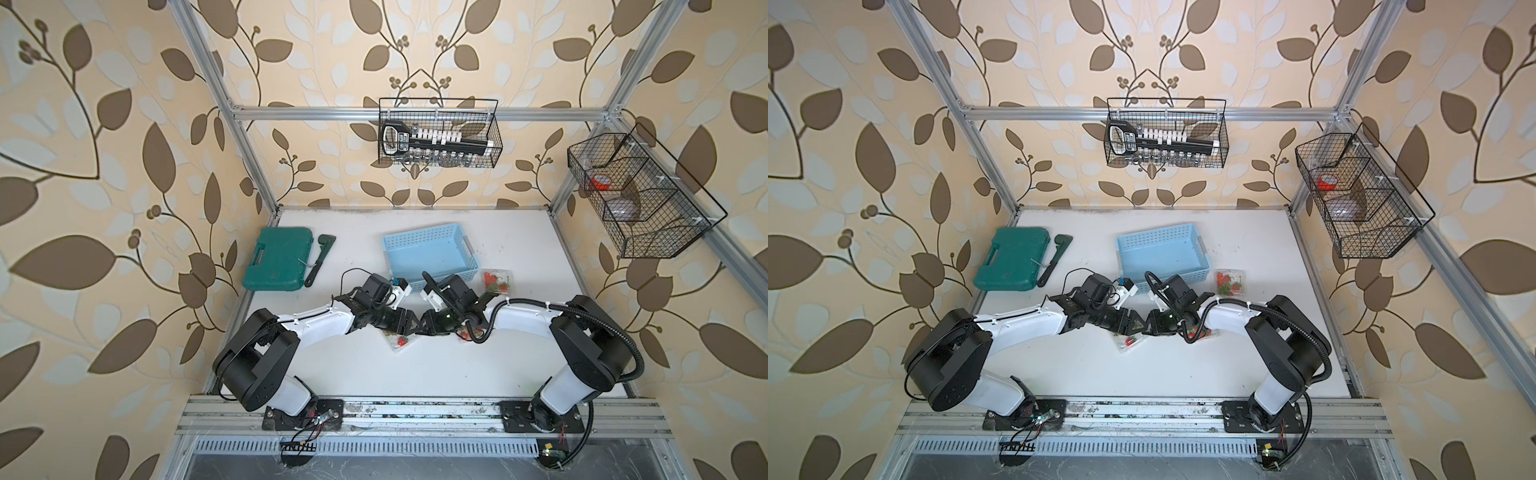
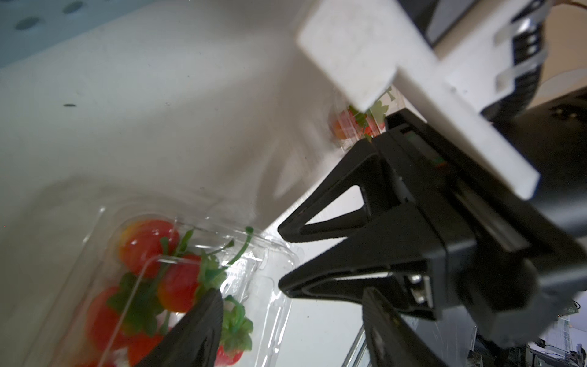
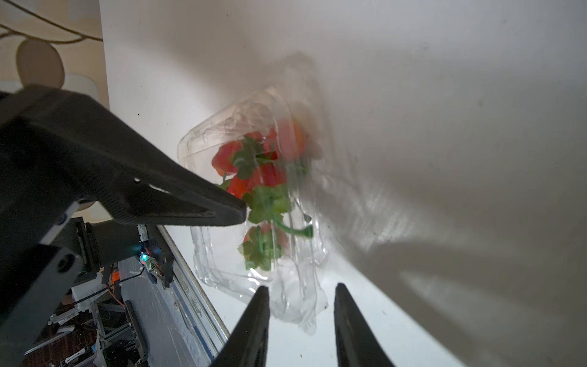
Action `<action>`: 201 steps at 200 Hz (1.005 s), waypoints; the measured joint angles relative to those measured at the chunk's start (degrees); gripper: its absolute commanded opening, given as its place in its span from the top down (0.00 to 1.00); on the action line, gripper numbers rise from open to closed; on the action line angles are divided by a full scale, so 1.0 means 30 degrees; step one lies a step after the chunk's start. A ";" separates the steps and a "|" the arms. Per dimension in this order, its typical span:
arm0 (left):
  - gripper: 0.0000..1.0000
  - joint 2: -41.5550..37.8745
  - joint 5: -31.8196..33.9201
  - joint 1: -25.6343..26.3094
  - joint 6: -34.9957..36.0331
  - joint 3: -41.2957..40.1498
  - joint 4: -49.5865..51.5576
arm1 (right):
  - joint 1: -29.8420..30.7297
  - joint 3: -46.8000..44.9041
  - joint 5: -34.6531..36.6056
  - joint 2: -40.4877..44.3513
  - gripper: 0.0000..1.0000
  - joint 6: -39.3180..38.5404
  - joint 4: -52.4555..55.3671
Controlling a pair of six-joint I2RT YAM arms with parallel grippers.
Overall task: Pack strawberries into containers
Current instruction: Close the packing box at the center of the board, then reset both arms
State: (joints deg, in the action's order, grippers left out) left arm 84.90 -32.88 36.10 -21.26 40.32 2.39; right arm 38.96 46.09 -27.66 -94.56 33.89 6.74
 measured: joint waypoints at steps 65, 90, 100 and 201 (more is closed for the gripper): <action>0.29 -0.0233 0.0058 0.0000 0.0007 -0.0131 0.0036 | 0.0015 -0.0386 -0.0102 0.0000 0.71 0.0357 -0.0707; 0.29 -0.0393 0.0146 0.0000 0.0015 -0.0277 0.0146 | 0.0029 -0.0699 -0.0160 0.0007 0.73 0.0452 -0.1195; 0.28 -0.0430 0.0146 0.0000 0.0015 -0.0328 0.0138 | 0.0029 -0.0809 -0.0160 0.0029 0.73 0.0554 -0.1392; 0.29 -0.1450 0.0896 0.0102 0.0255 -0.0452 0.1508 | 0.0036 -0.1494 -0.0153 0.0357 0.72 0.0991 -0.2324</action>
State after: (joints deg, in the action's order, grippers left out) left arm 80.55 -30.20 36.40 -20.49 38.96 6.92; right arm 39.07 41.60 -28.12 -93.49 36.86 -0.23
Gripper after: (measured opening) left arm 0.713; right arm 0.280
